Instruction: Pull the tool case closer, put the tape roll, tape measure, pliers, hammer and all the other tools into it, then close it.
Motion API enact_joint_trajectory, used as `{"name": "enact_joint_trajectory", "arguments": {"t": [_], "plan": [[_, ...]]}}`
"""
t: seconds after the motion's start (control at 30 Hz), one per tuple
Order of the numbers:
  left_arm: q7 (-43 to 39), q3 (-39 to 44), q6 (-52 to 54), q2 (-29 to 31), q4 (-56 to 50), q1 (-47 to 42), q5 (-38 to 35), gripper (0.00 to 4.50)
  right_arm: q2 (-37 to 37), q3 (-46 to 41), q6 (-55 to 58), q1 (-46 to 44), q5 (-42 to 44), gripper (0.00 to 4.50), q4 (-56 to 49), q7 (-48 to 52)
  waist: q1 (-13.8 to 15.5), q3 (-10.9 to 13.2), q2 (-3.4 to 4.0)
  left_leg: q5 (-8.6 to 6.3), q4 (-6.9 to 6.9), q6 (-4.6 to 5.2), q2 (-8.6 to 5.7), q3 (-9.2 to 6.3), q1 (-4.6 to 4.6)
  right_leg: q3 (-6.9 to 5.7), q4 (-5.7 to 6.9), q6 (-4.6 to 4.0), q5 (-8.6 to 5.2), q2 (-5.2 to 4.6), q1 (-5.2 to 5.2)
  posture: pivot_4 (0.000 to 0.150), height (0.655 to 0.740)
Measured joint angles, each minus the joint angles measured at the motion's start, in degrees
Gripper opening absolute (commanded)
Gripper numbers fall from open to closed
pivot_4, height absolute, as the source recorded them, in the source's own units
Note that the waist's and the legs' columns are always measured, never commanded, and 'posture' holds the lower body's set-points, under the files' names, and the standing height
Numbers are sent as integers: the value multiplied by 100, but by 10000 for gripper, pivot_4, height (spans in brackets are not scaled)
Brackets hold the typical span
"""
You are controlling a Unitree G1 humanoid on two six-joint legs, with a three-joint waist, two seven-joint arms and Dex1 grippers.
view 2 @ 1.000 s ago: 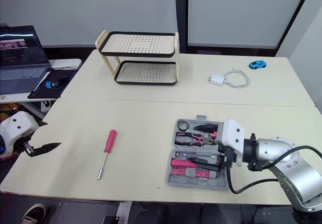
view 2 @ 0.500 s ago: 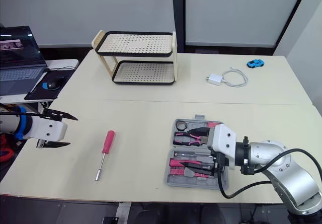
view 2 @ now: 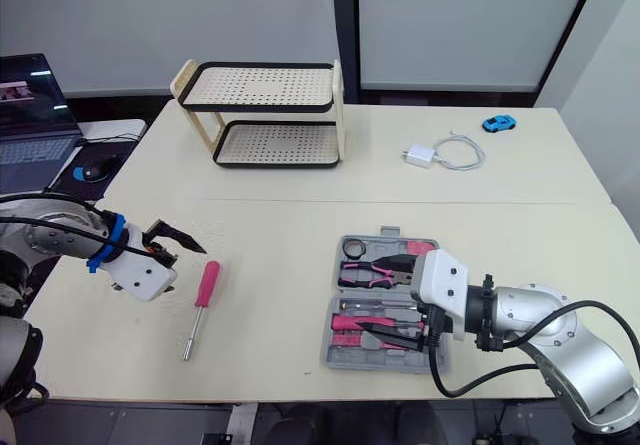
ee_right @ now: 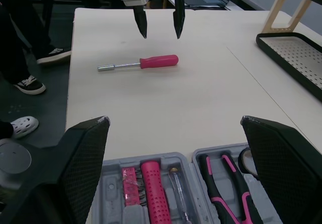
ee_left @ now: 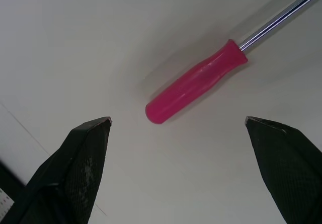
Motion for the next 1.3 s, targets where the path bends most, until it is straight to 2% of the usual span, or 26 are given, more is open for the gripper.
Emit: {"name": "enact_joint_trajectory", "arguments": {"t": [0.43,0.67,0.93,1.3], "plan": [[2346,-1415,-147,-343,-36,-605,2321,44427,-15,-4,233,104,14,45000,-285,-188,5,6,-13,1,1,-1,-2,0,-1,0,2,2,-1,0,0,1500,7400],[3609,-2082,-43,-605,-108,-731,3228,44427,-51,-100,275,130,65,45000,-300,-173,10,6,-16,1,2,-2,-3,1,-1,1,3,3,-1,0,1,1500,7400],[4502,-2644,-79,-699,-132,-929,3786,44427,-67,-161,356,121,100,45000,-321,-174,7,5,-20,2,2,-3,-4,2,-2,1,4,3,-2,-1,-1,1500,7400],[4852,-3036,-164,-700,-97,-1024,4071,44427,-67,-202,395,212,126,45000,-407,-264,8,4,-23,5,4,-9,-4,3,-2,1,5,3,-2,-1,-1,1500,7400]]}}
